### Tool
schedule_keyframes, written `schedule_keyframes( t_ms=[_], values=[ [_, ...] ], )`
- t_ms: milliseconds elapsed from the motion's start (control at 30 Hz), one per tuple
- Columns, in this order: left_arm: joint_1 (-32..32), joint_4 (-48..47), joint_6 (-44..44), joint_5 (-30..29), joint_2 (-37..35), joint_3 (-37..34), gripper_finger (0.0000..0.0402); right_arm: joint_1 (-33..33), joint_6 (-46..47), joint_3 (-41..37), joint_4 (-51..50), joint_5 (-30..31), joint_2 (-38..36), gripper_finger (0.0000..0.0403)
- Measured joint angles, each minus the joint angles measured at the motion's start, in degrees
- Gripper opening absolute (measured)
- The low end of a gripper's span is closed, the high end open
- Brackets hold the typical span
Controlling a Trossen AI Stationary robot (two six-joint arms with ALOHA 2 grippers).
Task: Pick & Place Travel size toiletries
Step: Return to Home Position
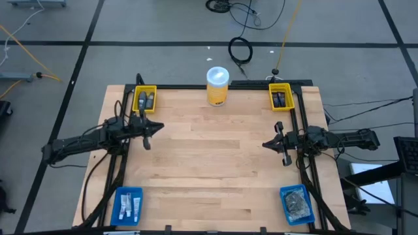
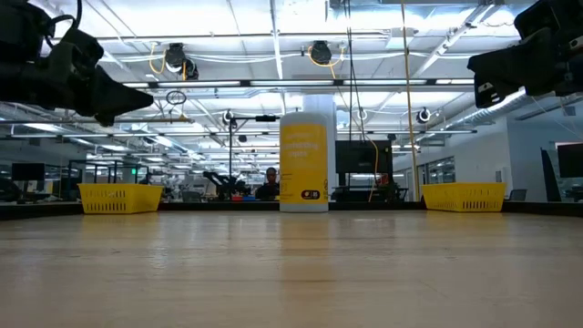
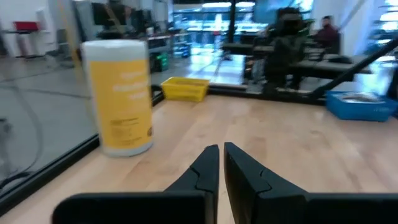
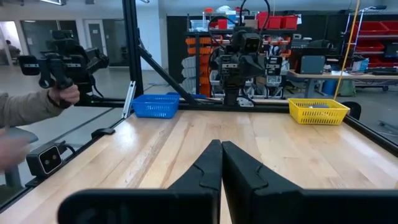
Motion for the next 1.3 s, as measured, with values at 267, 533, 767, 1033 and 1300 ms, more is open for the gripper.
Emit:
schedule_keyframes(
  t_ms=[267,533,767,1033,1300],
  values=[
    [0.0,-2.3,-0.1,-2.5,-0.7,0.0,0.0026,0.0,0.0,0.0,0.1,0.0,0.0,0.0000],
    [-0.2,-2.8,-6.3,-2.3,-0.8,0.0,0.0026,0.0,0.0,0.0,0.1,0.0,0.0,0.0000],
    [-6.9,-3.2,-3.7,-3.7,-5.4,-0.5,0.0026,0.0,0.0,0.0,0.1,0.0,0.0,0.0000],
    [-10.5,-3.2,1.6,-4.0,-6.0,-0.6,0.0026,0.0,0.0,0.0,-0.1,0.1,0.0,0.0000],
    [-12.8,-3.3,0.1,-4.0,-6.0,-0.7,0.0026,0.0,0.0,0.0,-0.1,0.1,0.0,0.0000]
  ],
)
